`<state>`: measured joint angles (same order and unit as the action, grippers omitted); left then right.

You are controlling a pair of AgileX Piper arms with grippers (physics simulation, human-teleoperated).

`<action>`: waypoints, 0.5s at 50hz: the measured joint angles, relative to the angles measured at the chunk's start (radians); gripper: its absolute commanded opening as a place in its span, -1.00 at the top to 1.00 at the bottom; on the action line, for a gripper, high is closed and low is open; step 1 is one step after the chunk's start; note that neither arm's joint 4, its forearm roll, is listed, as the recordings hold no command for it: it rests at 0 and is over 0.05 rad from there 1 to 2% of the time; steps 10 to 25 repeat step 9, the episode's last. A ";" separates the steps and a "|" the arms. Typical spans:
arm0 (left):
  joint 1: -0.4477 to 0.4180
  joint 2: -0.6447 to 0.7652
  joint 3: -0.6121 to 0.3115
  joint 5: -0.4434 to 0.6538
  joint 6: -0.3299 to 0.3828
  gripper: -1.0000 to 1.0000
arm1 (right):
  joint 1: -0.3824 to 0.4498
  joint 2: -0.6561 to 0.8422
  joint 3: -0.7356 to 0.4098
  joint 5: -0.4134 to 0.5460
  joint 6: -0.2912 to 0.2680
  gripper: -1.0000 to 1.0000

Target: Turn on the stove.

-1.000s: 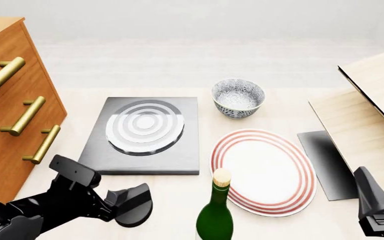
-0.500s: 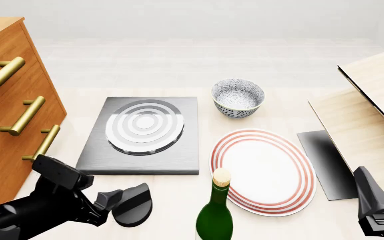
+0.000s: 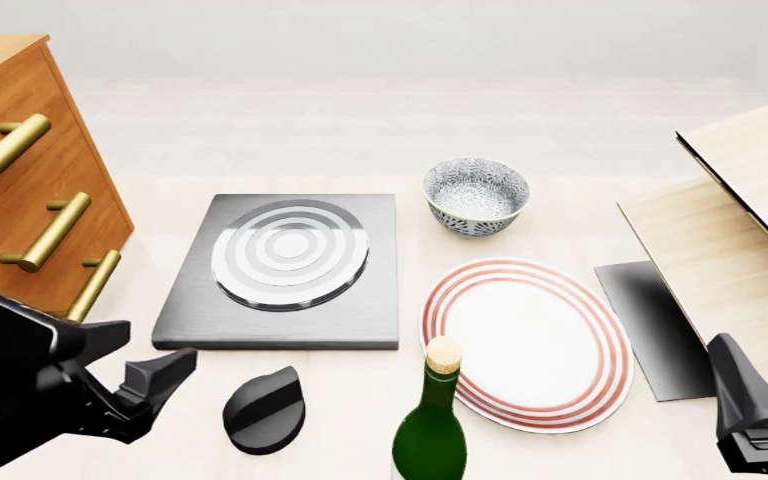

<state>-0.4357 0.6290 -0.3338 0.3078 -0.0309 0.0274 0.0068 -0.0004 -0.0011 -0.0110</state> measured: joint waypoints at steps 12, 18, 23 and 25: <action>0.032 -0.128 -0.060 0.129 0.009 -1.00 | 0.000 0.000 0.000 0.000 0.000 -1.00; 0.032 -0.128 -0.060 0.129 0.009 -1.00 | 0.000 0.000 0.000 0.000 0.000 -1.00; 0.032 -0.128 -0.060 0.129 0.009 -1.00 | 0.000 0.000 0.000 0.000 0.000 -1.00; 0.032 -0.128 -0.060 0.129 0.009 -1.00 | 0.000 0.000 0.000 0.000 0.000 -1.00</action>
